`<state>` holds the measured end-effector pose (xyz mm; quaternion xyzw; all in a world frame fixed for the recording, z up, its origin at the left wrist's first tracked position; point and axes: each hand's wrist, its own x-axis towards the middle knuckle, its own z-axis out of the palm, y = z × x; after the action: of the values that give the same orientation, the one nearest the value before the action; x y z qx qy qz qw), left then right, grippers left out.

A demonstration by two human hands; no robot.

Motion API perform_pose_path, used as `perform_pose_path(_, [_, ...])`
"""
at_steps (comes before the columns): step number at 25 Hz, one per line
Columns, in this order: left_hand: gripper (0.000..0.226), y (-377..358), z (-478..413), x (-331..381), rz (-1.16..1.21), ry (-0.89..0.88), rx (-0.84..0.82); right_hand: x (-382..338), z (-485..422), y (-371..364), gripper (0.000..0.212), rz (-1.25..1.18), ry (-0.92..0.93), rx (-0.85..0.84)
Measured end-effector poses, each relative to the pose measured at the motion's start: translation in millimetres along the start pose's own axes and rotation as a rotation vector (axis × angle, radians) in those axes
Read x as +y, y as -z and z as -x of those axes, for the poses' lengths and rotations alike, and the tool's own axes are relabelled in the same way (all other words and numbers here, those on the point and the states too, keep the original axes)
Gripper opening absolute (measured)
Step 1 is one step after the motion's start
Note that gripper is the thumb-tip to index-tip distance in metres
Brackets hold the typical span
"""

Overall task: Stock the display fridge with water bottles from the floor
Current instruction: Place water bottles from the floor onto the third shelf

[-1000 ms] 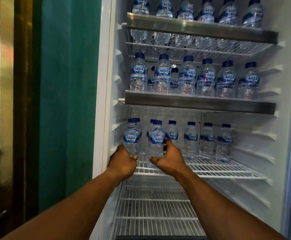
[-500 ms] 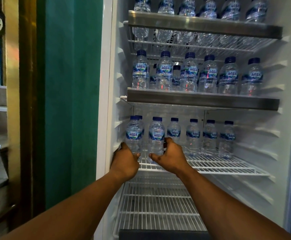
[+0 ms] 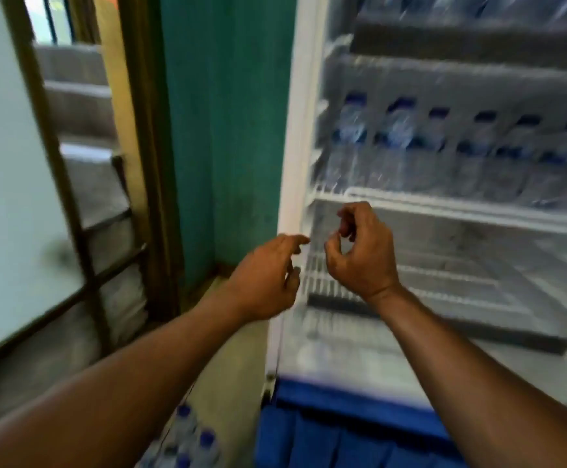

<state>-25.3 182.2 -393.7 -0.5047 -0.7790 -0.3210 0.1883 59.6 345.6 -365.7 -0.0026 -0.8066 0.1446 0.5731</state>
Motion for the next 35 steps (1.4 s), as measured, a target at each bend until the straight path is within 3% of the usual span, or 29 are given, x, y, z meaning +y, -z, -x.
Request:
perform_pose_path(5, [0.039, -18, 144, -77, -0.073, 0.364, -0.228, -70, 125, -74, 0.009, -0.204, -0.121, -0.411])
perform_pose_path(7, [0.04, -29, 194, -99, -0.067, 0.53, -0.348, -86, 176, -101, 0.008, -0.253, -0.218, -0.651])
perform_pose_path(10, [0.045, -49, 254, -120, -0.096, 0.713, -0.512, -93, 257, -138, 0.013, -0.138, -0.454, -1.199])
perform_pose_path(13, [0.053, -87, 309, -130, -0.136, 0.752, -0.735, -89, 344, -152, 0.029, 0.038, -0.706, -1.516])
perform_pose_path(18, [0.066, -155, 360, -139, -0.253, 0.481, -1.126, -76, 450, -151, 0.069, 0.111, -0.88, -1.562])
perform_pose_path(23, [0.077, -191, 374, -145, -0.349, 0.46, -1.127, -68, 491, -147, 0.057, 0.09, -0.853, -1.441])
perform_pose_path(27, [0.06, -185, 366, -134, -0.419, 0.388, -1.078, -63, 476, -140, 0.056, 0.103, -0.899, -1.455])
perform_pose_path(29, [0.049, -169, 343, -126, -0.386, 0.383, -1.041, -54, 445, -135, 0.061, 0.108, -0.794, -1.592])
perform_pose_path(32, [0.052, -129, 284, -105, -0.305, 0.341, -1.013, -42, 356, -115, 0.069, 0.094, -0.505, -1.782])
perform_pose_path(35, [0.058, -82, 220, -73, -0.216, 0.314, -0.867, -36, 252, -78, 0.067, 0.103, -0.309, -1.833])
